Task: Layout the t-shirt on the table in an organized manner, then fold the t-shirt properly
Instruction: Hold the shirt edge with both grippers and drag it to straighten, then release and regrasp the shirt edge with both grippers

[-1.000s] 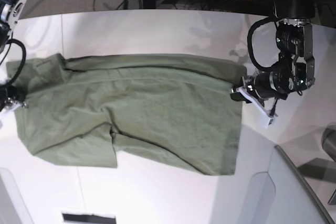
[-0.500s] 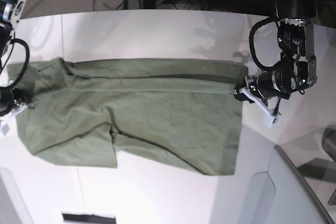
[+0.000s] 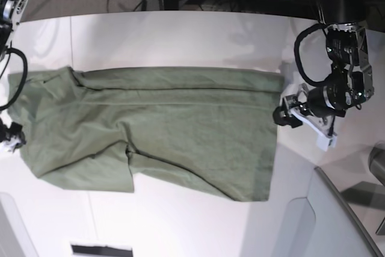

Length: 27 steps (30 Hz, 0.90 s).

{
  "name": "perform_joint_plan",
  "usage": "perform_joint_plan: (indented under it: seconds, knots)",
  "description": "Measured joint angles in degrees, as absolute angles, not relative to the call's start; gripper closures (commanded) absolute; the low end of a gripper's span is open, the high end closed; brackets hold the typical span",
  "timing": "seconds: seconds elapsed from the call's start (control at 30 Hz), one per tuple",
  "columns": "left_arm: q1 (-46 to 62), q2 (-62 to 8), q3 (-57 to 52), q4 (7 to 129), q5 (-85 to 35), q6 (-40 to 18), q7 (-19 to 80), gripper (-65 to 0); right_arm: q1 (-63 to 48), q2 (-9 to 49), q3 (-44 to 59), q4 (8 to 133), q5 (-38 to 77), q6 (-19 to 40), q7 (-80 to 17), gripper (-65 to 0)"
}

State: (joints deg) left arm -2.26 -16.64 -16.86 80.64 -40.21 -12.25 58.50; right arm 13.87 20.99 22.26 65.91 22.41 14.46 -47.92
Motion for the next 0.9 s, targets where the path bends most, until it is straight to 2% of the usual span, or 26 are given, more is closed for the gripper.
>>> perform_joint_plan:
  seconds: [0.2, 0.37, 0.43, 0.53, 0.6, 0.7, 0.9]
  knots:
    - [-0.14, -19.75, -17.74, 86.06, -40.8, -12.43, 58.11, -36.0, 8.34, 20.05, 24.6, 73.3, 22.79, 14.87, -48.27, -28.5]
    - [4.21, -19.88, -18.13, 86.26, -40.84, -12.45, 58.26, -37.2, 7.07, 9.72, 51.0, 74.43, 29.8, 14.9, -56.64, -29.6]
    - [6.55, -18.72, -19.4, 86.37, -40.95, -12.51, 58.24, -41.5, 6.04, 7.84, 59.16, 73.89, 29.43, 14.17, -58.22, -34.4]
    - [9.74, -16.91, -22.85, 86.54, -40.56, -15.51, 58.33, -54.5, 4.21, 7.68, 60.49, 73.87, 29.65, 14.37, -58.13, -44.7]
    - [10.92, -16.47, -23.92, 86.52, -40.34, -17.61, 58.63, -60.2, 4.49, 7.51, 60.47, 73.87, 30.37, 14.55, -58.13, -49.4]
    - [12.47, -16.27, -24.56, 86.59, -40.97, -21.04, 57.82, -58.4, 4.38, 7.53, 60.69, 73.12, 31.29, 14.96, -57.84, -49.4]
    - [13.87, -14.57, -24.56, 86.52, -40.58, -21.1, 58.46, -47.6, 4.1, 7.57, 66.96, 62.17, 34.37, 14.59, -57.82, -49.4]
